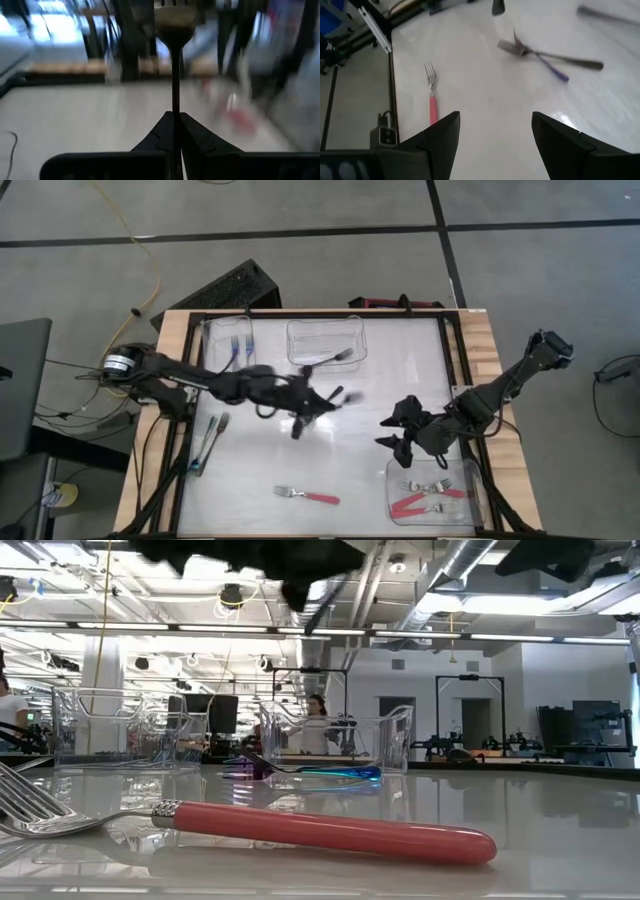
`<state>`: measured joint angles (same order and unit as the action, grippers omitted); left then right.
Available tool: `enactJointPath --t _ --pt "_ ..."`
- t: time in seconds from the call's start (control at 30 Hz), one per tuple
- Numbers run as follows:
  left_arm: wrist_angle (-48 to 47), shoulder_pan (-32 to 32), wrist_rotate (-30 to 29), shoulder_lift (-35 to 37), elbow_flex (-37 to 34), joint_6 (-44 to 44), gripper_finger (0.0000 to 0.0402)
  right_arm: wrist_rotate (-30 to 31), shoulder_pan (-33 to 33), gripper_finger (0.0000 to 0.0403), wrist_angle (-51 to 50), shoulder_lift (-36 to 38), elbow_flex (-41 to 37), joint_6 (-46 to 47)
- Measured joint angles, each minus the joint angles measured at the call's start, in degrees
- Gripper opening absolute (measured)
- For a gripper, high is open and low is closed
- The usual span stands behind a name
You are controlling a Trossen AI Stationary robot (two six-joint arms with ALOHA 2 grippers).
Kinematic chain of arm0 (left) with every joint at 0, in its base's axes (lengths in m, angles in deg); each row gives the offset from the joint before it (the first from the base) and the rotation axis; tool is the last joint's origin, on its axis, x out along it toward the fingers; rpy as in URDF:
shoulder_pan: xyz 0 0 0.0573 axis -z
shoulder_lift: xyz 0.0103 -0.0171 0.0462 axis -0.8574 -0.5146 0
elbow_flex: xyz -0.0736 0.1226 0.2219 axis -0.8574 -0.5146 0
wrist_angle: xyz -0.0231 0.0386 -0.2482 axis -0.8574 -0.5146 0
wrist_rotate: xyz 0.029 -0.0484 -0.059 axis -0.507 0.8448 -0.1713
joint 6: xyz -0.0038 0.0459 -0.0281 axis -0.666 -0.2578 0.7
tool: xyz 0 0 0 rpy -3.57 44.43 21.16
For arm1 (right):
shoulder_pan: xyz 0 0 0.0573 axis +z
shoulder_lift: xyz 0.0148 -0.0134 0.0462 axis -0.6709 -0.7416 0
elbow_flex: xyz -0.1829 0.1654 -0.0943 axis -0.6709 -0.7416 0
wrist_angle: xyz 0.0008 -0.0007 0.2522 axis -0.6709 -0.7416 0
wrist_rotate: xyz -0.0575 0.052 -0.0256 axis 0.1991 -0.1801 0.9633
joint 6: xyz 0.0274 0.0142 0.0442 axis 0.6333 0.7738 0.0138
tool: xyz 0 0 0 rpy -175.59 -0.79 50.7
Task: Sort silverware by color (type)
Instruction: Put the black fork into the top right transparent bin
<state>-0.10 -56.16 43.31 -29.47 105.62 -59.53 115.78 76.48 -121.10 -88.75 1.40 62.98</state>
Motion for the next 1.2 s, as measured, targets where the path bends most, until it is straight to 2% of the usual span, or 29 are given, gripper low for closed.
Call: enactJointPath --t 0.1,0.17,0.27,0.43,0.63,0.83,1.0,1.2 --pt "23.9 -1.1 -1.4 0.1 -9.8 12.4 0.0 3.6 -0.2 0.0271 2.5 0.0 0.0 -2.5" --pt "37.9 -1.0 -3.4 -1.6 -12.9 18.5 0.0 6.5 -1.2 0.0271 6.2 0.0 0.0 -6.0" --pt "48.3 0.0 -3.7 -4.8 -13.7 24.6 0.0 5.9 -4.7 0.0271 15.1 0.0 0.0 -14.9" --pt "50.4 1.8 3.4 -7.3 -11.1 29.2 0.0 -6.4 -13.2 0.0271 28.4 0.0 0.0 -29.4" --pt "49.4 5.1 9.9 -7.3 -7.4 26.8 0.0 -16.8 -20.0 0.0271 36.5 0.3 0.0 -41.2" --pt "49.0 7.4 8.6 -7.3 -6.6 26.2 0.0 -31.3 -21.7 0.0271 47.9 0.4 0.0 -50.1" --pt "47.4 8.5 7.7 -7.3 -6.6 26.8 0.0 -32.8 -21.8 0.0271 52.2 0.3 0.0 -54.5" --pt "43.2 9.3 7.0 -7.3 -6.6 27.6 0.0 -35.7 -23.0 0.0271 51.8 -1.2 2.5 -54.9"
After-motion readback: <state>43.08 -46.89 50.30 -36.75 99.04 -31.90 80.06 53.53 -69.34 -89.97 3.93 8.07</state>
